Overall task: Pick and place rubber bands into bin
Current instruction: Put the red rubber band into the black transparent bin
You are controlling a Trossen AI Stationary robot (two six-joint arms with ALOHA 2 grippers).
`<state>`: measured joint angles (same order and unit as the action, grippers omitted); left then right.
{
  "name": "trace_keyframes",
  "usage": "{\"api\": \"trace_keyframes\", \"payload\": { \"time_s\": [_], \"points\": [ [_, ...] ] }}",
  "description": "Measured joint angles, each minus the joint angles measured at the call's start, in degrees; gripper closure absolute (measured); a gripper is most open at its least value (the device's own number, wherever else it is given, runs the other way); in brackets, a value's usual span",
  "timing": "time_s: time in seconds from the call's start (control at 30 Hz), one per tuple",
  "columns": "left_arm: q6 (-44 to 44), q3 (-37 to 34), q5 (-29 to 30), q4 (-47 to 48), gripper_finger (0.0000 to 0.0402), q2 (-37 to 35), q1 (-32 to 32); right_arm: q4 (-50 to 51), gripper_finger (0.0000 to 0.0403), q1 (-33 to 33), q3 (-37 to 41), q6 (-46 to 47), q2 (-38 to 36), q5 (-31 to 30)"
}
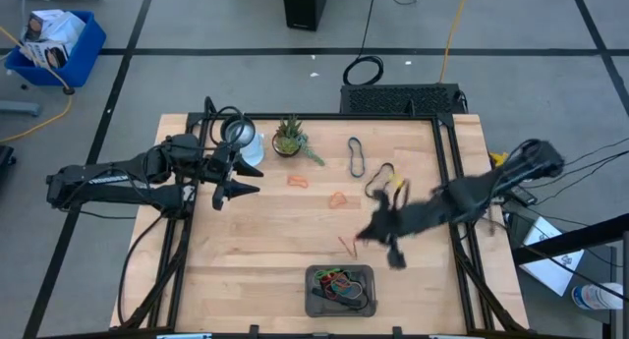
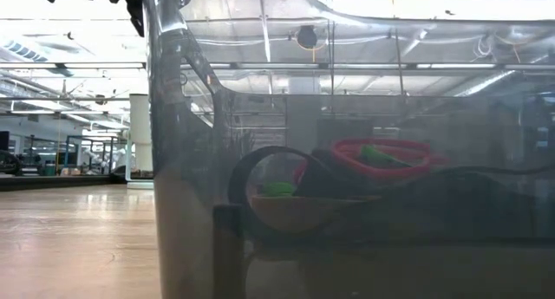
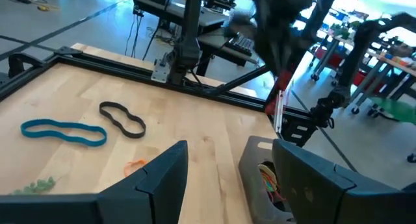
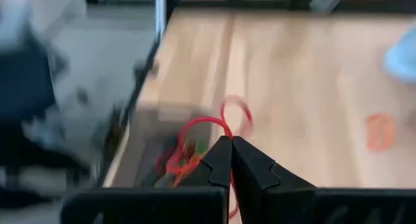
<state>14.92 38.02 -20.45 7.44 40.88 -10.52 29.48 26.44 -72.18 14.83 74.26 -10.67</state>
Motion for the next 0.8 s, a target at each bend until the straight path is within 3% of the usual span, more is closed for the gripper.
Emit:
{"api": "trace_keyframes", "payload": {
  "time_s": [0.23,0.43,0.8],
  "points": [
    [0.87,0.00,0.00,0.02,0.0172,-0.02,0.00,0.83,0.0403,6.48,-0.66,0.83,13.81,0.30],
    [0.83,0.00,0.00,0.02,0.0172,0.00,0.00,0.79,0.0403,8.30,-0.68,3.94,21.16,0.33],
    [0.83,0.00,0.02,0.02,0.0172,0.00,0.02,-2.21,0.0399,8.56,-0.68,5.51,22.86,3.46]
  ]
}}
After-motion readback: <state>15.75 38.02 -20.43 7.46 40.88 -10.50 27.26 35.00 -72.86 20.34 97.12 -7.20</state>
